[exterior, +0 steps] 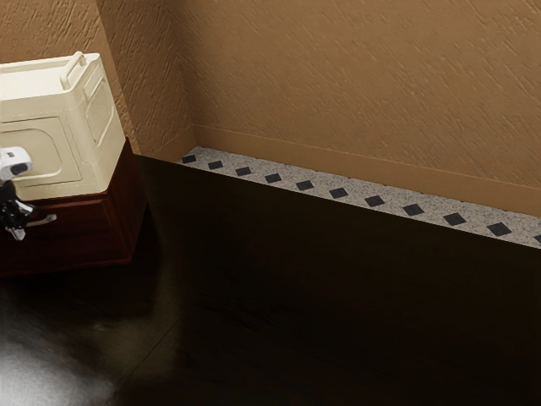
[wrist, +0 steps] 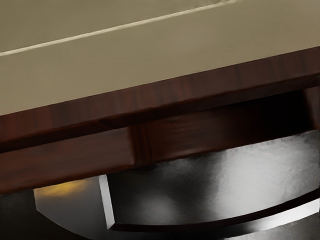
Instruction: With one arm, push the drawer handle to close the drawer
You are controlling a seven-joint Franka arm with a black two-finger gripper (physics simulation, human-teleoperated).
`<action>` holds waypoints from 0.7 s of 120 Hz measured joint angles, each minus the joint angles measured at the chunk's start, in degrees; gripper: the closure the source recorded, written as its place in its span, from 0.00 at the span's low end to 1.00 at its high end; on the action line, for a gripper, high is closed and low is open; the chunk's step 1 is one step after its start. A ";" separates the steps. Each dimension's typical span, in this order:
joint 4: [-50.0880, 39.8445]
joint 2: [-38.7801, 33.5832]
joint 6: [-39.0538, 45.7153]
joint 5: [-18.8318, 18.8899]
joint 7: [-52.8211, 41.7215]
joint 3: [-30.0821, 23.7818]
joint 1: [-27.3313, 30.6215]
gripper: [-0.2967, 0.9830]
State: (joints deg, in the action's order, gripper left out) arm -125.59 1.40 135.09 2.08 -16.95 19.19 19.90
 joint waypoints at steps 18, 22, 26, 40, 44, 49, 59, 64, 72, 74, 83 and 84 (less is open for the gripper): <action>0.27 0.38 0.17 -1.33 -2.58 -0.08 0.28 0.85; 0.36 0.56 0.28 -1.74 -3.53 -0.13 0.42 0.85; 0.43 0.69 0.36 -2.07 -4.27 -0.15 0.49 0.85; 2.59 2.67 0.76 -2.60 -14.96 -0.19 1.68 0.85; 3.02 3.10 0.66 -2.57 -16.67 -0.14 1.85 0.86; 3.29 3.39 0.56 -2.50 -17.71 -0.05 1.85 0.87; 3.13 3.37 0.53 -2.55 -17.18 0.11 1.64 0.89; 1.86 2.33 0.42 -3.26 -14.76 0.08 0.69 0.85; -3.96 -4.52 -0.07 -4.24 -11.22 0.50 -3.68 0.83; -5.49 -7.11 -0.48 -4.38 -10.39 0.64 -4.89 0.80; -7.56 -20.88 -5.95 -2.34 -6.93 -1.18 -6.47 0.67; -7.14 -22.40 -7.00 -1.70 -6.57 -1.69 -6.88 0.65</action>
State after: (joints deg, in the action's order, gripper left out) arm -132.72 -21.00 128.09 0.38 -23.52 17.50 13.02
